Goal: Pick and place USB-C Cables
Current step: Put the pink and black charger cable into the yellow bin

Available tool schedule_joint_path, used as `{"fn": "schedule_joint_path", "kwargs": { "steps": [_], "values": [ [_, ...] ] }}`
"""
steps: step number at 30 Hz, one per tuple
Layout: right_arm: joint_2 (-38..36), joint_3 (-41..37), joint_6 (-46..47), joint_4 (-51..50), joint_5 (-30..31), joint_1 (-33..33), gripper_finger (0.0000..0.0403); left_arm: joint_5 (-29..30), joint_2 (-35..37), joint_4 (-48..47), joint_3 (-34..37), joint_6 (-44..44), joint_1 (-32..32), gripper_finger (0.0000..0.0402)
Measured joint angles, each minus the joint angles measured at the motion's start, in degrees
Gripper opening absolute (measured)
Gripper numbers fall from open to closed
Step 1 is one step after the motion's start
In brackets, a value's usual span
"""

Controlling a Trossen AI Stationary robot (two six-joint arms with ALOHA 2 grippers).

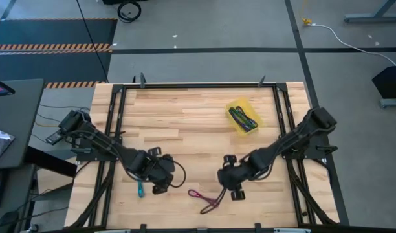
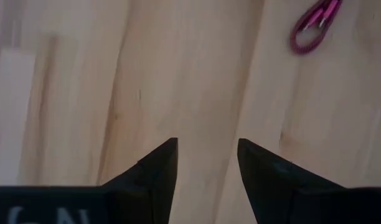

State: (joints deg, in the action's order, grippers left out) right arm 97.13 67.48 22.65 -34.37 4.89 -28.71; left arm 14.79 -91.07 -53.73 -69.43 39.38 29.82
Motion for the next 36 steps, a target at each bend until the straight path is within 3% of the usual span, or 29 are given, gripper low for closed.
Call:
{"fn": "schedule_joint_path", "kwargs": {
  "steps": [16, 21, 32, 36],
  "values": [
    [4.87, 1.05, 2.5, 16.29, -1.78, -6.39, 0.0165, 11.5, 0.0, 3.89, 0.07, -1.73, 1.21, 0.0149],
    [8.06, 0.98, 6.56, 17.04, -1.81, -7.29, 0.0165, 11.52, 0.0, 7.14, 0.09, -1.79, 1.1, 0.0149],
    [16.32, 0.96, 11.39, 22.98, -1.28, -7.43, 0.0165, 9.35, -0.02, 12.84, 0.11, -10.51, 2.72, 0.0149],
    [16.28, 0.94, 11.9, 23.4, 2.56, -7.28, 0.0165, 9.84, -0.02, 13.0, 0.11, -10.56, 2.65, 0.0148]
  ]
}}
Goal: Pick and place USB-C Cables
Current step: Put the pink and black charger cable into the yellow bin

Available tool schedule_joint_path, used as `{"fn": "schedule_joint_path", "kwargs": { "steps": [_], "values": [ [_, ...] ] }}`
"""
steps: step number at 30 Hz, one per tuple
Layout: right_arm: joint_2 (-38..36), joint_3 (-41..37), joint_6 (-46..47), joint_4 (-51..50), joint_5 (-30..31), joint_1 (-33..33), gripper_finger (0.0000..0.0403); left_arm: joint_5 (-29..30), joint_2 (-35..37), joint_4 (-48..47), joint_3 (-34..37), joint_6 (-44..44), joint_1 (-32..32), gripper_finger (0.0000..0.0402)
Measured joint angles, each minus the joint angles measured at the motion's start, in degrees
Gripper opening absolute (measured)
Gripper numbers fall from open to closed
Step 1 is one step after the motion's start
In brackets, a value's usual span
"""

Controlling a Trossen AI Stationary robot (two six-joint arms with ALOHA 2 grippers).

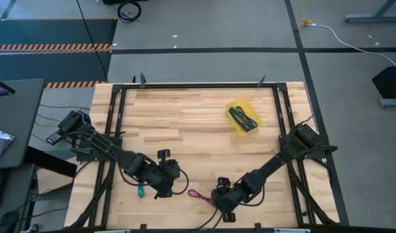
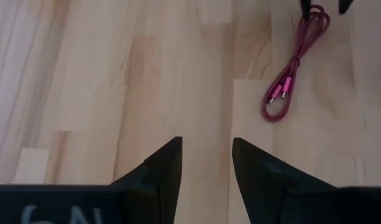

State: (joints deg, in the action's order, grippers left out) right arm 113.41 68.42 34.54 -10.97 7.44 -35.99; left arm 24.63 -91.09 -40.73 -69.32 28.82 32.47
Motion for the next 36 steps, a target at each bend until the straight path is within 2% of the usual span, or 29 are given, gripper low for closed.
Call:
{"fn": "schedule_joint_path", "kwargs": {
  "steps": [4, 12, 23, 27, 32, 36],
  "values": [
    [-0.03, 0.0, -0.06, 1.02, 3.63, 0.24, 0.0165, 0.16, 0.0, 0.04, 0.0, -1.18, 0.02, 0.0148],
    [0.05, 0.0, 1.18, 0.66, 3.58, 1.65, 0.0165, 0.18, 0.0, 0.04, 0.0, -3.04, 0.24, 0.0149],
    [4.19, 0.31, 1.96, 1.17, 2.66, 1.88, 0.016, 0.17, 0.0, 0.24, 0.0, -3.12, 0.57, 0.0148],
    [3.6, 0.18, 1.12, 0.89, 4.86, 1.59, 0.0119, 0.17, 0.0, 0.35, 0.0, -3.1, 0.57, 0.0148],
    [2.91, 0.0, -1.68, -0.12, 5.11, 1.62, 0.0021, 0.17, 0.0, 0.27, 0.0, -3.07, 0.57, 0.0148],
    [2.48, 0.0, -2.42, -1.08, 4.7, 1.99, 0.0015, 0.17, 0.0, 0.28, 0.0, -2.95, 0.57, 0.0148]
  ]
}}
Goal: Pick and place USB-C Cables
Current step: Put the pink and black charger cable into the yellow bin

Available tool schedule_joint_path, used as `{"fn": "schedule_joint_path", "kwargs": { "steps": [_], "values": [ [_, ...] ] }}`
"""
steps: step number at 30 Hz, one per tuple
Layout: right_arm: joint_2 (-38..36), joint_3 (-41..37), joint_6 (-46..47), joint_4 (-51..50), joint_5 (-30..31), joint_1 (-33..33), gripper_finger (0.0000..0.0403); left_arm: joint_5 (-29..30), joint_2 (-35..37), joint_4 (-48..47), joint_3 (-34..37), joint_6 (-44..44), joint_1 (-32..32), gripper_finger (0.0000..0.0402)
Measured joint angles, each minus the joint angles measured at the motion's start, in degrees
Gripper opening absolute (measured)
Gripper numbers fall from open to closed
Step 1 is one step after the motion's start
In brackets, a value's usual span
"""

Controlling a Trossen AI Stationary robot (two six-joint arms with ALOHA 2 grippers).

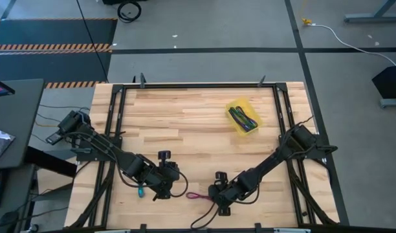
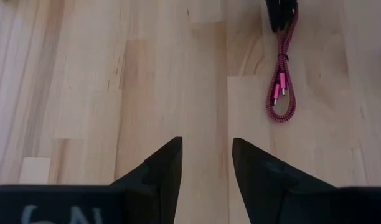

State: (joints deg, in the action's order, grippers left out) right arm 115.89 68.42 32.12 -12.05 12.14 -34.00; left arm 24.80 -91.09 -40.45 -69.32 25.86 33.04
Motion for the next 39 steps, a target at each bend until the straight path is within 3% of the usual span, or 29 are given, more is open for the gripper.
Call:
{"fn": "schedule_joint_path", "kwargs": {
  "steps": [7, 15, 18, 25, 30, 39],
  "values": [
    [-4.58, -0.13, -2.02, -10.46, 2.67, 1.76, 0.0007, 0.0, 0.0, -0.02, 0.0, -0.02, 0.0, 0.0148],
    [-19.32, -0.09, 2.15, -35.49, 21.13, 7.3, 0.0006, 0.0, 0.0, 0.13, 0.0, -2.56, 0.0, 0.0148],
    [-25.12, -0.07, 7.63, -48.1, 24.33, 11.17, 0.0006, 0.0, 0.0, 0.14, 0.0, -2.57, 0.03, 0.0148],
    [-34.98, -0.07, 18.63, -67.17, 22.42, 19.27, 0.0006, 0.0, 0.0, 0.11, 0.0, -2.81, 2.17, 0.0148],
    [-37.58, -0.07, 17.35, -67.87, 21.75, 23.09, 0.0006, -0.02, 0.0, -0.32, 0.0, -4.94, 4.53, 0.0149],
    [-36.06, -4.53, 12.18, -63.42, 13.0, 30.35, 0.0006, -0.26, -0.02, -3.68, 0.0, -2.86, 9.15, 0.0148]
  ]
}}
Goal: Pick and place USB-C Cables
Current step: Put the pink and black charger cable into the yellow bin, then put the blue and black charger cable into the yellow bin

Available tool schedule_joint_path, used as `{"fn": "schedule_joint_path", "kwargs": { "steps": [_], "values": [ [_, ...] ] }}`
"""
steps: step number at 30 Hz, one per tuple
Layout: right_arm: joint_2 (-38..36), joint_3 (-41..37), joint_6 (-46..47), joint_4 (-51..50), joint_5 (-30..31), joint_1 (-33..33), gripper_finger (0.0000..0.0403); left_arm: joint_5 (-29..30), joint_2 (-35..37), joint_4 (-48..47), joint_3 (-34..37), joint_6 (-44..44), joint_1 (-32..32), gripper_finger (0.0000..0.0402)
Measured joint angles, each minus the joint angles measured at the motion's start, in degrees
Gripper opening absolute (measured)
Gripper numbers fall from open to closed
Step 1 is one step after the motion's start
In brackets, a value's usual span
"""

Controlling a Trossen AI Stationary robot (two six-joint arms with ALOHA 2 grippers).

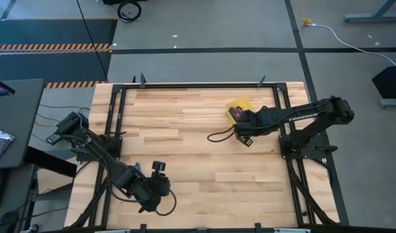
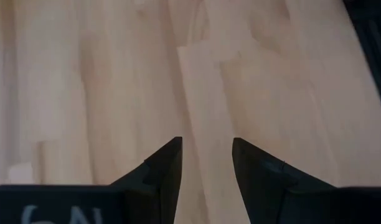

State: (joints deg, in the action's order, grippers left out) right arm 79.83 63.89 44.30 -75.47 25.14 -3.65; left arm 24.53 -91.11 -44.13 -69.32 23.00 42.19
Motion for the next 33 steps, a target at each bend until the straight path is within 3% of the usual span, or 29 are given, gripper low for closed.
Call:
{"fn": "schedule_joint_path", "kwargs": {
  "steps": [6, 15, 21, 28, 33],
  "values": [
    [0.07, -5.71, -2.37, 1.75, 0.76, 6.14, 0.0006, -0.41, -0.02, -3.42, 0.0, 0.69, 2.99, 0.0149],
    [0.04, -11.91, -11.73, 15.83, -2.14, 13.92, 0.0015, -0.37, -0.02, -3.44, 0.0, 3.74, 3.46, 0.0149],
    [0.04, -12.36, -13.28, 16.73, -1.8, 15.66, 0.0075, -1.04, -0.02, -8.07, 0.0, 5.43, 3.43, 0.0149],
    [-0.55, -12.36, -13.59, 15.81, 0.81, 14.24, 0.0161, -8.11, -0.02, -16.45, 0.0, 12.05, 1.95, 0.0149],
    [-3.33, -12.36, -10.44, 15.81, 1.17, 11.81, 0.0186, -12.08, -0.02, -21.28, 0.0, 19.49, 1.47, 0.0149]
  ]
}}
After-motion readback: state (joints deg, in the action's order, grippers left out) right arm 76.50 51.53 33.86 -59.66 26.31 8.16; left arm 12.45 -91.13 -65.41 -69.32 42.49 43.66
